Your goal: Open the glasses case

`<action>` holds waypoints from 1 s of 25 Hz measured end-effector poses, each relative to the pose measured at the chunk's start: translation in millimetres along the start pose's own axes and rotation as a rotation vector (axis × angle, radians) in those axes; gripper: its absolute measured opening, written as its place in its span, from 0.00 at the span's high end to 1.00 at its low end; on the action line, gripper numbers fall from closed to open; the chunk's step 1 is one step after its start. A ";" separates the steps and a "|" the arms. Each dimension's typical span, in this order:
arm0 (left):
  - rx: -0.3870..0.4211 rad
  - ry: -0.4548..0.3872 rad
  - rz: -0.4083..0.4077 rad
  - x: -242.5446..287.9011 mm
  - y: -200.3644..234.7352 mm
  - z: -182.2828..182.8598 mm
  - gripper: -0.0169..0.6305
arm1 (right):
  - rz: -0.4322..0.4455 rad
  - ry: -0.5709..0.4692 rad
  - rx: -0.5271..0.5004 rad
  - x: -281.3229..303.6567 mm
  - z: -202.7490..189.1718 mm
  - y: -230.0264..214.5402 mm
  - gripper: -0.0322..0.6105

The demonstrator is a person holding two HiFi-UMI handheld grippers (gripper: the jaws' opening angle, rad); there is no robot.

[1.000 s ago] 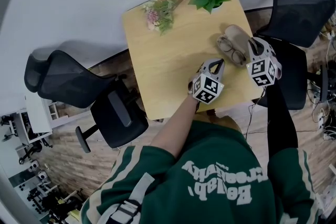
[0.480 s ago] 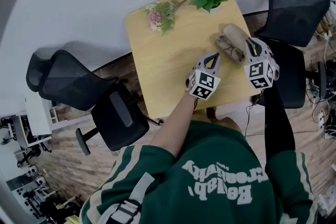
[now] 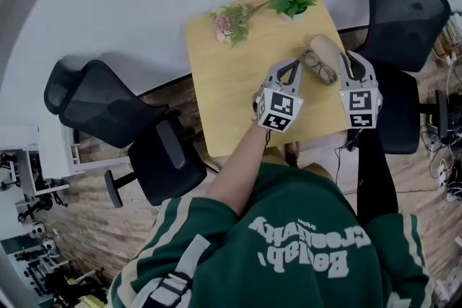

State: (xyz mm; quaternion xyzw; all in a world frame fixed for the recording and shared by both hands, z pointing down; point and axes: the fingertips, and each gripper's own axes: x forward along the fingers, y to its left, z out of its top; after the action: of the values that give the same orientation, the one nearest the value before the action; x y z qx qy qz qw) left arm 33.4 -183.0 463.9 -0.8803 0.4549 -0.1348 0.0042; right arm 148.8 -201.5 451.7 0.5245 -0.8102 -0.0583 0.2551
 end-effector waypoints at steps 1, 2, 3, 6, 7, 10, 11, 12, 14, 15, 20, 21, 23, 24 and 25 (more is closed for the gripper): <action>-0.004 -0.005 0.014 -3.1 3.6 6.5 0.95 | -0.001 -0.018 0.015 -2.9 7.4 0.4 0.87; -0.013 -0.011 0.027 -6.3 7.3 12.9 0.95 | -0.002 -0.035 0.034 -5.7 14.0 0.9 0.87; -0.025 -0.017 0.039 -9.5 11.0 19.3 0.95 | -0.001 -0.051 0.055 -8.4 19.9 1.8 0.87; -0.054 -0.055 0.076 -19.9 24.2 44.3 0.95 | 0.007 -0.089 0.110 -14.8 35.3 4.7 0.87; -0.058 -0.070 0.086 -23.6 28.0 54.4 0.95 | 0.009 -0.100 0.123 -16.4 40.1 5.1 0.87; -0.041 -0.112 0.111 -34.4 34.7 80.7 0.95 | 0.016 -0.139 0.148 -22.8 55.6 6.2 0.87; -0.031 -0.124 0.121 -38.2 36.5 88.1 0.95 | 0.016 -0.151 0.152 -25.1 60.6 6.2 0.88; -0.023 -0.136 0.131 -42.2 38.3 95.4 0.95 | 0.018 -0.165 0.151 -27.2 66.5 6.8 0.88; -0.008 -0.163 0.148 -50.8 41.5 109.6 0.95 | 0.026 -0.192 0.143 -31.6 78.6 10.3 0.88; 0.003 -0.176 0.155 -55.1 42.4 116.1 0.95 | 0.030 -0.202 0.143 -34.2 83.5 12.5 0.88; 0.046 -0.225 0.178 -73.9 45.8 142.9 0.95 | 0.042 -0.258 0.155 -46.7 106.4 15.1 0.88; 0.050 -0.232 0.183 -77.3 47.6 147.3 0.95 | 0.040 -0.269 0.146 -48.1 111.5 14.5 0.88; 0.053 -0.241 0.195 -83.5 51.8 154.2 0.95 | 0.035 -0.285 0.133 -50.6 119.5 12.7 0.88; 0.054 -0.244 0.201 -86.3 53.5 156.4 0.95 | 0.032 -0.289 0.129 -51.8 121.8 11.8 0.88; 0.053 -0.246 0.205 -88.6 55.2 157.5 0.95 | 0.029 -0.292 0.126 -53.0 123.2 11.0 0.88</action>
State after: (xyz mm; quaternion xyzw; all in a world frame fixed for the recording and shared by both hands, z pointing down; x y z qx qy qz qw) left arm -21.4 -162.5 284.3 -0.8386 0.5348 -0.0369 0.0967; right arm 98.3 -171.4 330.7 0.5136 -0.8483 -0.0791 0.1021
